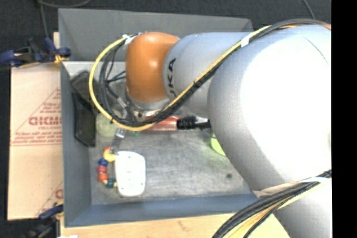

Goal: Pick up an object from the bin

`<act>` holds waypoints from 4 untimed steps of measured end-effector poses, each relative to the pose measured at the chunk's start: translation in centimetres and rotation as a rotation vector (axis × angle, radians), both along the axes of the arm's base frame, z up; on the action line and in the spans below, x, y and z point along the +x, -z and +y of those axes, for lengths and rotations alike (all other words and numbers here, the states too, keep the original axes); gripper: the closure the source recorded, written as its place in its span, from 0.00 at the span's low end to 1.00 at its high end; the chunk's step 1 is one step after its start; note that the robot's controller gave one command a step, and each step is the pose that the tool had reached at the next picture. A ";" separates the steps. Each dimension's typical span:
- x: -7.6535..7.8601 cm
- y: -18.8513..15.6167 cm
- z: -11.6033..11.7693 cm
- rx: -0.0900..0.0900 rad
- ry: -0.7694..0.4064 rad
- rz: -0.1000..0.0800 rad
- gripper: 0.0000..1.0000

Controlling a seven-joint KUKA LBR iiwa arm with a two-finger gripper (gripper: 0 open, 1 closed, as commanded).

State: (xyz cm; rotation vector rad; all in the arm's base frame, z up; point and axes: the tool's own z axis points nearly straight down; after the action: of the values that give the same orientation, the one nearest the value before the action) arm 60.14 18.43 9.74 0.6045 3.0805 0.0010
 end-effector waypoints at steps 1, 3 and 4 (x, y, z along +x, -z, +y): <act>0.0 0.0 -0.1 -0.001 0.000 0.000 1.00; 0.0 0.0 -0.1 -0.001 0.000 0.000 1.00; 0.0 0.0 0.0 0.000 0.001 0.000 0.00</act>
Offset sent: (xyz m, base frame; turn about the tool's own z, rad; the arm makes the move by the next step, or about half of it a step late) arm 0.0000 0.0000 0.0000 0.0000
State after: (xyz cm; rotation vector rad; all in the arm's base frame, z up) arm 60.14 18.43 9.74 0.6058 3.0801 0.0011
